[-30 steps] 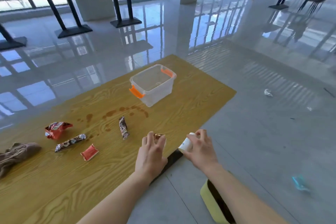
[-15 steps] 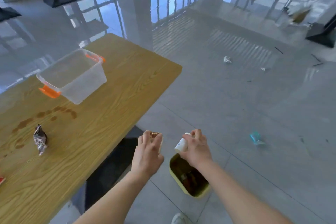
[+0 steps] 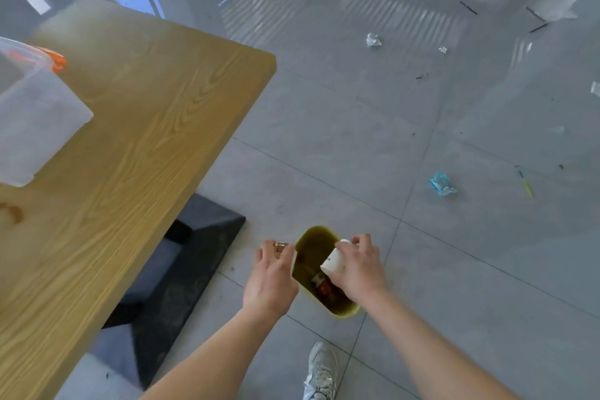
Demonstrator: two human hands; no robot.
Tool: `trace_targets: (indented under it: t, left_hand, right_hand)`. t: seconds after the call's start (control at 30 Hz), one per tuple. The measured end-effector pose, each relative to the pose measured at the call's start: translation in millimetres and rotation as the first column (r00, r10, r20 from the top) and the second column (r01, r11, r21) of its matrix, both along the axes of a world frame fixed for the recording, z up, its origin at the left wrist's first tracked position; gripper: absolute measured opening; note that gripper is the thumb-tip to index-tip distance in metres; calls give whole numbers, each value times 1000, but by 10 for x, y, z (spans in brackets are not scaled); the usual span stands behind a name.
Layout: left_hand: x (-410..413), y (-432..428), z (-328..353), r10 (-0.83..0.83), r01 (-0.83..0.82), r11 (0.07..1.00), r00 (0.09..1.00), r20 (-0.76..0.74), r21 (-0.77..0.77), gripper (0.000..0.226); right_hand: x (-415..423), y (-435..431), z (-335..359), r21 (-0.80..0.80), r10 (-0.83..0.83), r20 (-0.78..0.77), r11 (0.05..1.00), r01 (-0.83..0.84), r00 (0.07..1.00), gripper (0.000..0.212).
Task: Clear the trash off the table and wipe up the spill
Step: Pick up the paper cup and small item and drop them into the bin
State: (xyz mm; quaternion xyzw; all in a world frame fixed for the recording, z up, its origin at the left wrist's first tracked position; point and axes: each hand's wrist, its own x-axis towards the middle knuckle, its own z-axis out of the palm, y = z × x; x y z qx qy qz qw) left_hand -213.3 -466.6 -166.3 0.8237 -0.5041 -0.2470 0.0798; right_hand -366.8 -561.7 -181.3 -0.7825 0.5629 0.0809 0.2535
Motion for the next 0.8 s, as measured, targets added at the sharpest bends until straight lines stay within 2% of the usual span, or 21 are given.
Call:
trace_targets:
  t: [0.33, 0.53, 0.8]
  left_hand:
    - [-410, -346, -1204, -101, 102, 989, 995, -16, 109, 67]
    - [-440, -526, -1826, -209, 205, 964, 978, 8, 172, 68]
    - [-455, -544, -2346, -145, 141, 967, 989, 8, 210, 67]
  right_hand:
    - [-338, -179, -1285, 90, 14, -38, 996, -11, 999, 55]
    - [-463, -259, -1816, 136, 18, -38, 991, -13, 999, 49]
    - [-488, -235, -2300, 177, 51, -26, 983, -45, 998, 51]
